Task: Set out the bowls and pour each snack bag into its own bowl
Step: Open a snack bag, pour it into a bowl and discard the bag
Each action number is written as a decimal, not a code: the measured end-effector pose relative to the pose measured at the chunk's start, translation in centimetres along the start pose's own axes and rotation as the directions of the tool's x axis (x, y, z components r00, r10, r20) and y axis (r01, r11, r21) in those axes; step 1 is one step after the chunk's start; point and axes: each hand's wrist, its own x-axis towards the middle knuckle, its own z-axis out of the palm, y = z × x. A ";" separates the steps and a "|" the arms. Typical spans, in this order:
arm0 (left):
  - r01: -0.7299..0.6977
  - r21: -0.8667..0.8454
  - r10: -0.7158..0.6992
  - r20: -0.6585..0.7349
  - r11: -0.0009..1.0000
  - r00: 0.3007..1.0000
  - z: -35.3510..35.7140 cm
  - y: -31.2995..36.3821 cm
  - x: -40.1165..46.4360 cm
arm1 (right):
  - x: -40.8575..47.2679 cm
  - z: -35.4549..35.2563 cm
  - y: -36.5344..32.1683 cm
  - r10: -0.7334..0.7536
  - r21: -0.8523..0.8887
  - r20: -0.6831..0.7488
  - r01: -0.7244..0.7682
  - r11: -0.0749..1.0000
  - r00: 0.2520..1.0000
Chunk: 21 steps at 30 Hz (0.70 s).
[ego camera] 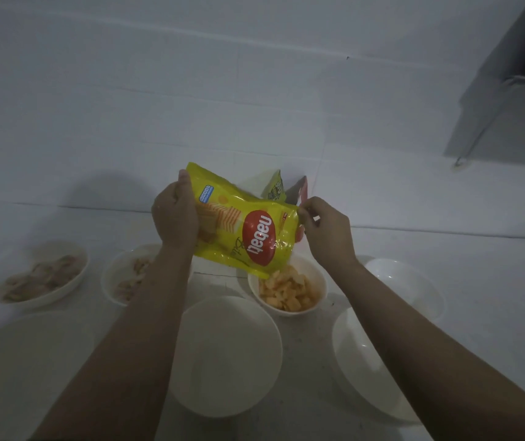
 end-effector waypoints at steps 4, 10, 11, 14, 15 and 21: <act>0.114 -0.100 -0.122 -0.082 0.988 0.989 -0.9 -1.2 -0.4 | 0.9 0.9 -1.2 -0.038 0.044 0.005 0.038 0.998 0.999; 0.253 -0.244 -0.286 -0.113 0.936 0.951 -1.8 -2.5 -1.0 | 1.4 1.8 -2.8 -0.102 0.063 -0.035 0.104 0.993 0.994; 0.265 -0.265 -0.301 -0.104 0.927 0.948 -1.8 -2.2 -1.1 | 1.4 1.8 -2.8 -0.108 0.072 -0.050 0.111 0.991 0.993; 0.270 -0.305 -0.310 -0.087 0.913 0.947 -1.5 -1.2 -2.0 | 1.2 1.6 -2.6 -0.086 0.135 -0.107 0.100 0.986 0.991; 0.269 -0.321 -0.309 -0.078 0.908 0.948 -1.3 -0.8 -2.4 | 1.0 1.3 -2.5 -0.072 0.164 -0.129 0.093 0.982 0.989; 0.268 -0.381 -0.279 0.027 0.885 0.960 1.9 0.6 -5.0 | -0.4 -2.2 0.0 0.038 0.207 -0.215 0.007 0.978 0.976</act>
